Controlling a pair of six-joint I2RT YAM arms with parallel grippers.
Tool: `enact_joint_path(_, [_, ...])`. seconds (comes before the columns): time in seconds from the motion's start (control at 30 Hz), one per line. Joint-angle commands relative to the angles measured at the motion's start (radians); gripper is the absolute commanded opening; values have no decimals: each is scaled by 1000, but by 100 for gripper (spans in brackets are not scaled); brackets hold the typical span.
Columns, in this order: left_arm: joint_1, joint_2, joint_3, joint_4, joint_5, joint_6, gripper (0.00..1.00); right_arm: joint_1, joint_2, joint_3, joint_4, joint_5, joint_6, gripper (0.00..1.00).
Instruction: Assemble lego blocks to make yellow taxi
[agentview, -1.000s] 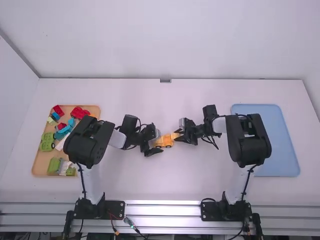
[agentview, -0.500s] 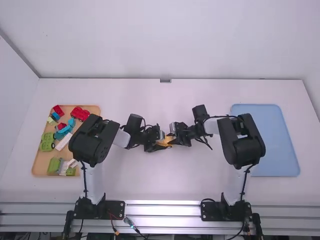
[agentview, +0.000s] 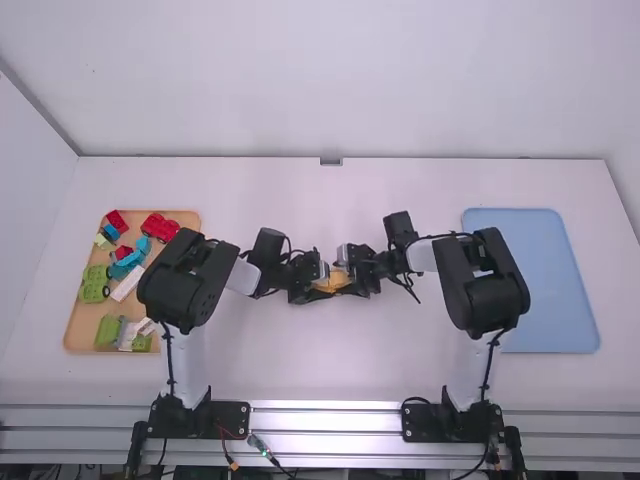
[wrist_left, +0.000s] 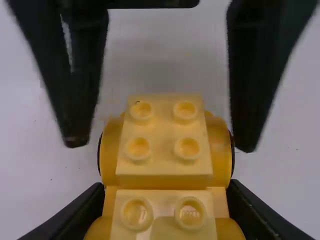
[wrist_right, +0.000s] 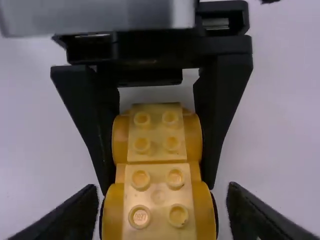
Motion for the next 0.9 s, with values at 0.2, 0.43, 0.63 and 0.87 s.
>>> enact_joint_path(0.2, [-7, 26, -1, -12, -16, 6, 50, -56, -38, 53, -64, -246, -35, 76])
enact_joint_path(0.43, [-6, 26, -1, -12, -16, 6, 49, -70, -48, 50, -108, -148, -46, 0])
enact_joint_path(0.63, [-6, 26, -1, -12, -16, 6, 48, 0, -22, 37, -110, -12, -26, 0])
enact_joint_path(0.87, [-6, 26, -1, -11, -16, 6, 47, 42, 21, 38, -102, 108, 29, 0])
